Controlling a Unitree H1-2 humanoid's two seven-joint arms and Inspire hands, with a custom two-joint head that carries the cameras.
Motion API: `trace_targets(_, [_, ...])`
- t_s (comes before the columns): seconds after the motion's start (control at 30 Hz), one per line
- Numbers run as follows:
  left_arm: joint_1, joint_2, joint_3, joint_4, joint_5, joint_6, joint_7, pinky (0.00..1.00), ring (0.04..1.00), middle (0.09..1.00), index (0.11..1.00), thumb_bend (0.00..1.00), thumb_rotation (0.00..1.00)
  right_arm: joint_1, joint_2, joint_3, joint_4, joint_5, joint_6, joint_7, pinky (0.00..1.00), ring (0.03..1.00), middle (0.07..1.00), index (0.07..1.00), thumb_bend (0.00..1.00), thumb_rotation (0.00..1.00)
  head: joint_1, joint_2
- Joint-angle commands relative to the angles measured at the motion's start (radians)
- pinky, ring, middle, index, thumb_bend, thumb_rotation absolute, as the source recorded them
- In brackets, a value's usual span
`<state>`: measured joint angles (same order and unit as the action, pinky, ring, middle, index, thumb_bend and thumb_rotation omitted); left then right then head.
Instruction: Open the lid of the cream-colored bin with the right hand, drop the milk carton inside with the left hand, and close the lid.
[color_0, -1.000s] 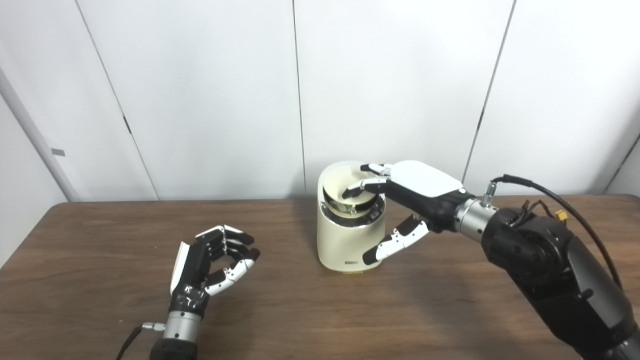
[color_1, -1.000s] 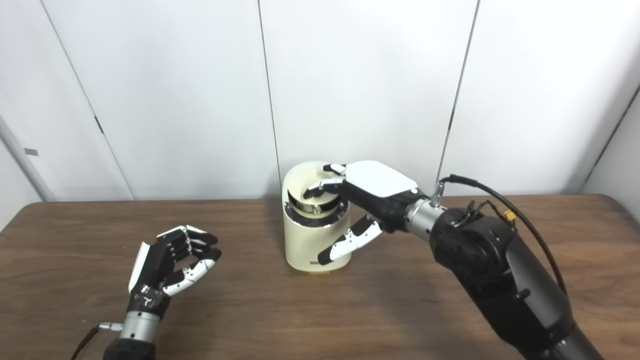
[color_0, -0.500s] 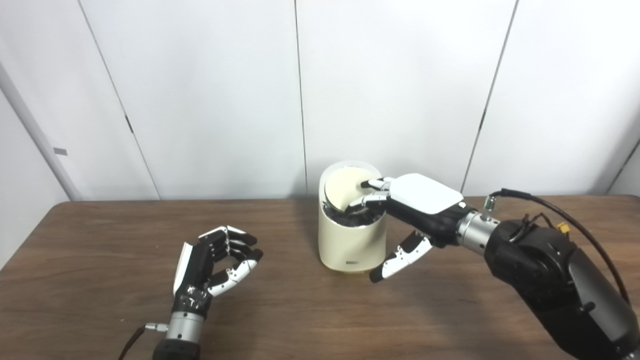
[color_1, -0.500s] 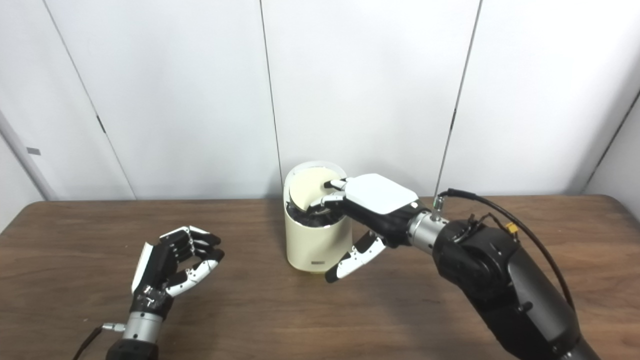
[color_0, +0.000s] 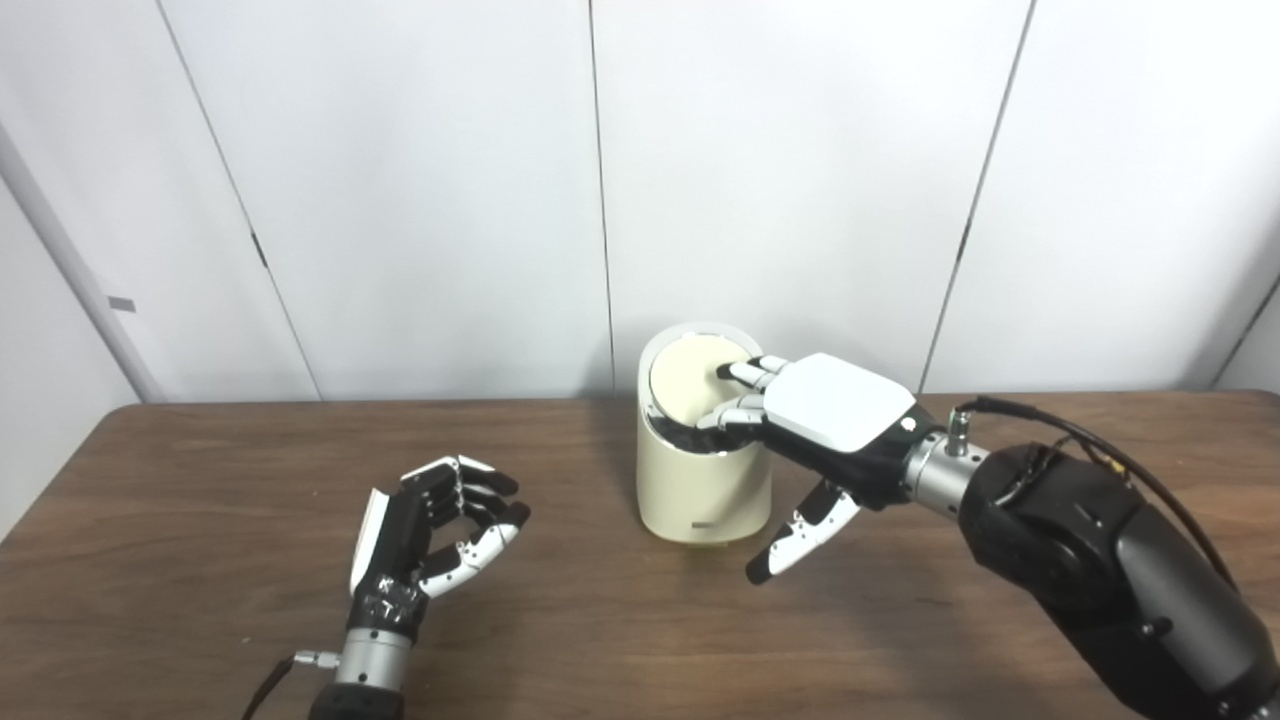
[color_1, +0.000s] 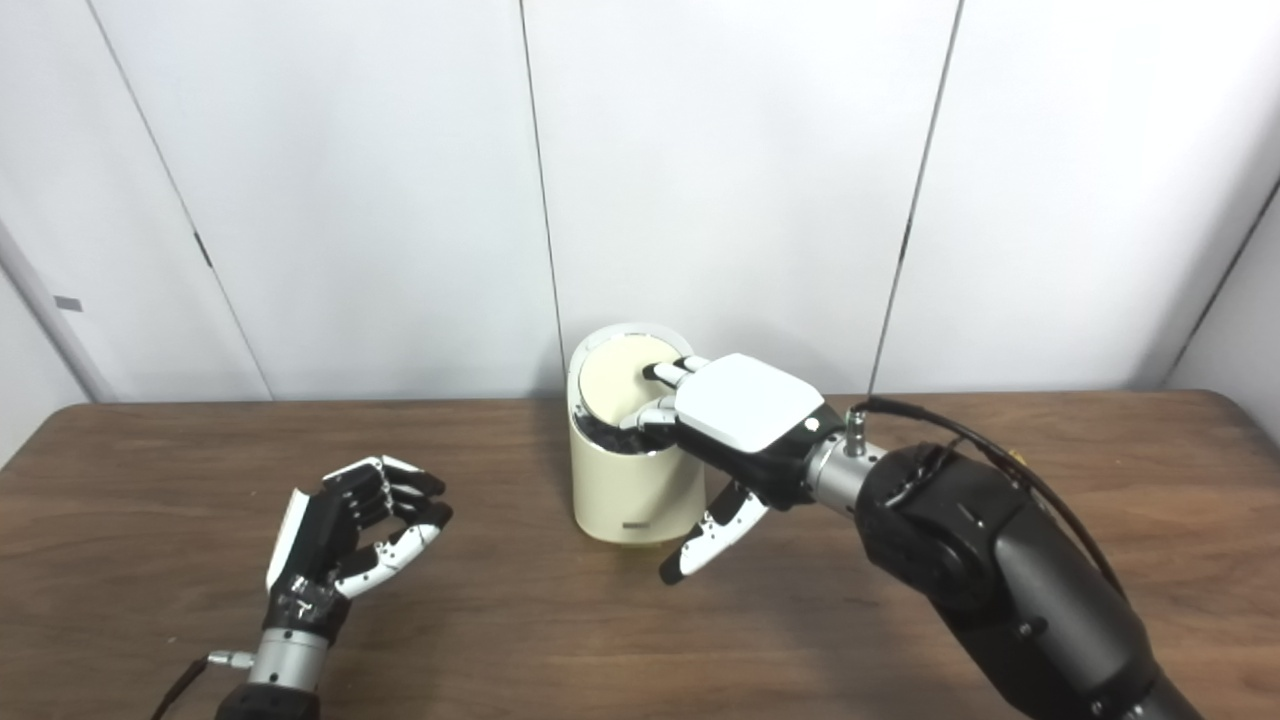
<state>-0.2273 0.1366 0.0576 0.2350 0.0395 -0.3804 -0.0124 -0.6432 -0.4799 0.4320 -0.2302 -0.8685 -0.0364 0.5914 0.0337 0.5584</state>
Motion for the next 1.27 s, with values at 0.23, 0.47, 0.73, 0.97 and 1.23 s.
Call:
trace_targets(0.23, [0.022,-0.011,-0.004,-0.007,-0.005,0.008,0.004,0.38,0.469,0.558,0.493,0.51,0.07,0.021,0.009,-0.077,0.002,0.069,0.015,-0.022,0.96,0.981,0.807,0.826,0.73,0.58,-0.002,0.003])
trace_targets(0.47, [0.020,-0.006,-0.005,-0.007,-0.006,0.004,-0.001,0.38,0.469,0.561,0.493,0.51,0.07,0.051,0.049,-0.194,-0.048,0.173,0.033,-0.090,0.96,0.978,0.820,0.840,0.67,0.55,-0.002,0.001])
trace_targets(0.73, [0.020,-0.004,-0.005,-0.015,-0.019,-0.003,-0.012,0.38,0.470,0.562,0.493,0.51,0.07,0.164,0.106,-0.357,-0.113,0.336,0.046,-0.223,0.83,0.854,0.844,0.864,0.62,0.29,0.002,0.006])
trace_targets(0.97, [0.018,0.011,-0.012,-0.024,-0.034,-0.009,-0.042,0.40,0.492,0.587,0.495,0.51,0.06,0.281,0.158,-0.466,-0.072,0.609,0.218,-0.209,0.78,0.870,0.894,0.887,0.69,0.28,-0.003,0.004])
trace_targets(1.23, [0.019,0.031,-0.019,-0.029,-0.082,-0.025,-0.105,0.46,0.538,0.640,0.497,0.51,0.06,0.411,0.177,-0.498,0.087,0.713,0.039,-0.306,0.78,0.874,0.918,0.926,0.70,0.18,-0.007,0.010])
